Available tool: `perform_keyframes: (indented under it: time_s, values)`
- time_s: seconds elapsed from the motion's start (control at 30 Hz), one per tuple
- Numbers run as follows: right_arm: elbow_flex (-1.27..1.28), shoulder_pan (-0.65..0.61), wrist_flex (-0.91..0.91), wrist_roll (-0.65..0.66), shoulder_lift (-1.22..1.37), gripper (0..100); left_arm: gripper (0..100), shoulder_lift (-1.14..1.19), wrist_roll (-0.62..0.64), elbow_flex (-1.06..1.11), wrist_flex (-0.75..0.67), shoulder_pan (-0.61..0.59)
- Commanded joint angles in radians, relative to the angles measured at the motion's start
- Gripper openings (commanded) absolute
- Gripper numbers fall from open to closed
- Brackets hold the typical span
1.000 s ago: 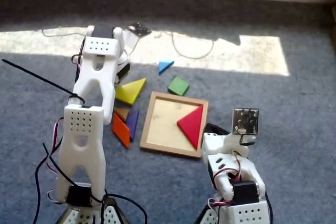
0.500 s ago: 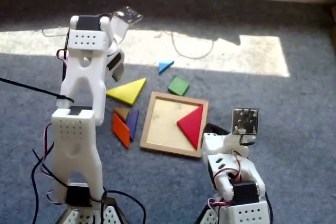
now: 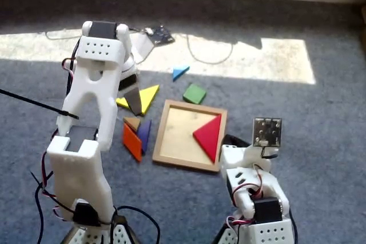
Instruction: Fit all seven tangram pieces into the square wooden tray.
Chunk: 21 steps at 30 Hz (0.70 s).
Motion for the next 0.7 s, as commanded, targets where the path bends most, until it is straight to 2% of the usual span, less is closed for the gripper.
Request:
perform_keyframes:
  time_s: [0.0, 0.2, 0.53, 0.67]
  values:
    - [0.002, 0.005, -0.024, 0.012, -0.015, 1.9, 31, 0.025, -0.029, 0.001, -0.037, 0.028]
    - [0.002, 0.005, -0.024, 0.012, -0.015, 1.9, 31, 0.130, -0.034, 0.001, -0.057, 0.059]
    - [0.002, 0.005, -0.024, 0.012, -0.015, 1.9, 31, 0.174, -0.061, 0.007, -0.092, 0.085]
    - [0.002, 0.005, -0.024, 0.012, -0.015, 1.9, 31, 0.228, -0.061, 0.005, -0.144, 0.085]
